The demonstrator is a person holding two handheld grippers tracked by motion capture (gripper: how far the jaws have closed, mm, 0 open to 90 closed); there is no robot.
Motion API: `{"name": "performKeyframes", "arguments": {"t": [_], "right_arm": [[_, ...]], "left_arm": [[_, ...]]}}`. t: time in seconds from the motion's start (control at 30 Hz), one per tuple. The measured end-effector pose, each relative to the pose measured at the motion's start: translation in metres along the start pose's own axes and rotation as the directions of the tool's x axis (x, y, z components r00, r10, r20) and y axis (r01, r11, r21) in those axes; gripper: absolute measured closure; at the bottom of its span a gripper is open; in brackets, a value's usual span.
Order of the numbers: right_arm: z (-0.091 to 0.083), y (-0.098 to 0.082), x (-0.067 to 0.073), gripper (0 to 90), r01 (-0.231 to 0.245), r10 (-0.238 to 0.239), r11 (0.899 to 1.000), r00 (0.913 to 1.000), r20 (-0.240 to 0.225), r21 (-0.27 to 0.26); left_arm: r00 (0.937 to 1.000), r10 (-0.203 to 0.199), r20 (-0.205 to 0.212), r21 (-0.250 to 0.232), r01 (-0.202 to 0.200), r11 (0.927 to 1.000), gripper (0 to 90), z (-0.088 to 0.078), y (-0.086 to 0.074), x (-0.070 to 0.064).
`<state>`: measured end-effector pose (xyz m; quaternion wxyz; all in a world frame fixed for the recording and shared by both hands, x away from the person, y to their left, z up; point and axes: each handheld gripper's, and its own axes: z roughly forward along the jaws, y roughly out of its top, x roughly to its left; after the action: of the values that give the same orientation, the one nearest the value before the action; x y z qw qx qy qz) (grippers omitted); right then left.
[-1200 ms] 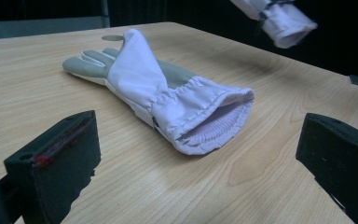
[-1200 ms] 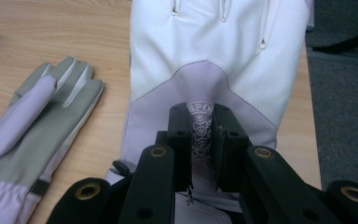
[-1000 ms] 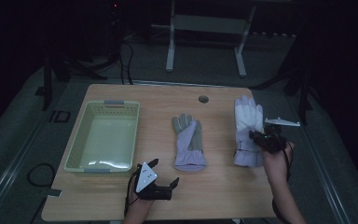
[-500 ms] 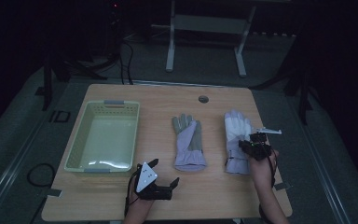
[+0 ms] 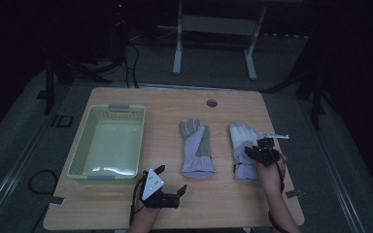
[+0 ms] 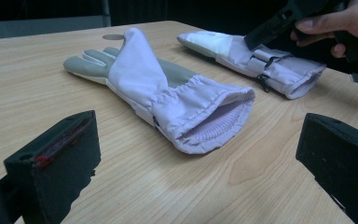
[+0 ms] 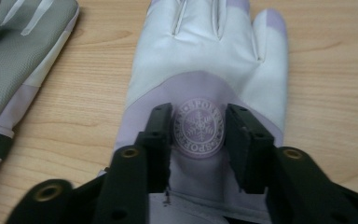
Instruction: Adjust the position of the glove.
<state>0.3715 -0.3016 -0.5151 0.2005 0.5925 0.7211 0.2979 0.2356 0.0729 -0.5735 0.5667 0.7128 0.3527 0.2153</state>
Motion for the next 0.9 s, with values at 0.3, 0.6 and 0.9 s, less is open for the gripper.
{"name": "performKeyframes", "arguments": {"t": [0.3, 0.6, 0.9], "right_arm": [[-0.015, 0.006, -0.017, 45.1, 0.058, -0.063, 0.997, 0.9933, -0.097, -0.046], [-0.002, 0.0, -0.021, 39.9, 0.079, -0.083, 0.996, 0.9896, -0.117, -0.033], [0.021, -0.009, -0.022, 43.6, 0.098, -0.097, 0.995, 0.9877, -0.122, 0.006]], "left_arm": [[1.0, -0.003, 0.0, 0.0, 0.003, 1.0, 0.0, 0.0, 0.0, 0.0], [1.0, -0.003, 0.001, 0.0, 0.003, 1.0, 0.0, 0.0, 0.0, 0.0], [1.0, -0.003, 0.001, -0.001, 0.003, 1.0, 0.0, 0.0, 0.0, 0.0]]}}
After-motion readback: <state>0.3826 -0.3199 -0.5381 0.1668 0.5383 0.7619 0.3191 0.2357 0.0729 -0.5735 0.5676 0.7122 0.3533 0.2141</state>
